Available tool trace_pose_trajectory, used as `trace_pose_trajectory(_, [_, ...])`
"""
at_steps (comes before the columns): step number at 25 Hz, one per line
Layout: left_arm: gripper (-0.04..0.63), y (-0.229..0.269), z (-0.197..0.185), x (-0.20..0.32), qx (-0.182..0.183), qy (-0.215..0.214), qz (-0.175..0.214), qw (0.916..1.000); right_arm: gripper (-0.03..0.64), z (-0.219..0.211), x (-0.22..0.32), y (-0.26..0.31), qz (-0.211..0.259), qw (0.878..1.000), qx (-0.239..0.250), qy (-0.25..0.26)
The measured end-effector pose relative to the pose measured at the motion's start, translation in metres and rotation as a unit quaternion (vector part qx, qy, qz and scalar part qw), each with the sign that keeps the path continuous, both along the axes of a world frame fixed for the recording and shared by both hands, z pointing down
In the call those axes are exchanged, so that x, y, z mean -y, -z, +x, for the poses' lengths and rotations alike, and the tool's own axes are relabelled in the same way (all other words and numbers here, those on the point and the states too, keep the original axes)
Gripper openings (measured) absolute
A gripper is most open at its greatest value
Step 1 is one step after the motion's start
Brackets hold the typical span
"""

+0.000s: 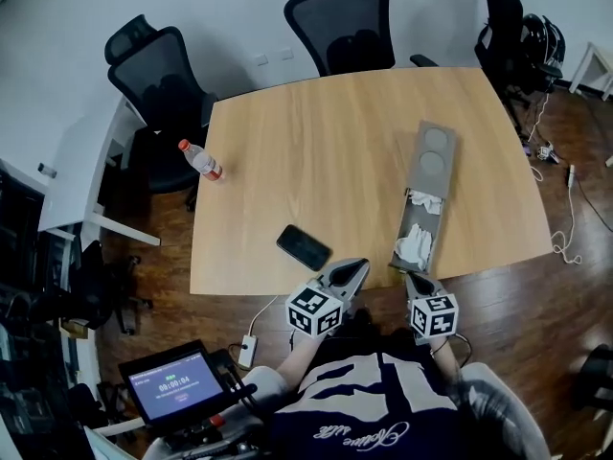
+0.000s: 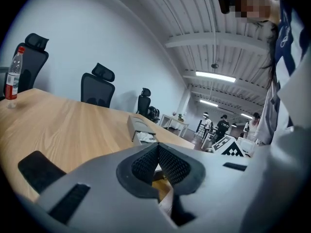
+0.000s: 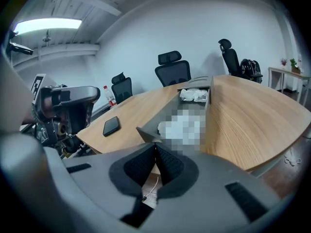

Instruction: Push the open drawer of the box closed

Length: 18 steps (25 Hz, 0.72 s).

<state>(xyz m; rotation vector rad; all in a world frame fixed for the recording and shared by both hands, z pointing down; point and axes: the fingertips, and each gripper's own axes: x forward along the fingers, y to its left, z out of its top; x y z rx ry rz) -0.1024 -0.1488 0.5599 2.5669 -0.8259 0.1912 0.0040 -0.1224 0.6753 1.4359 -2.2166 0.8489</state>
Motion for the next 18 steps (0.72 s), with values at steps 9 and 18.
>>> trace_pose_trajectory(9, [0.002, -0.007, 0.009, 0.022, -0.016, -0.001, -0.021, 0.9997, -0.002, 0.012, 0.017, -0.001, -0.019, 1.0, 0.0, -0.005])
trace_pose_trajectory(18, [0.002, -0.01, 0.013, 0.05, -0.015, 0.035, -0.033, 0.9987, -0.002, 0.015, 0.043, 0.003, -0.025, 0.999, 0.019, 0.037])
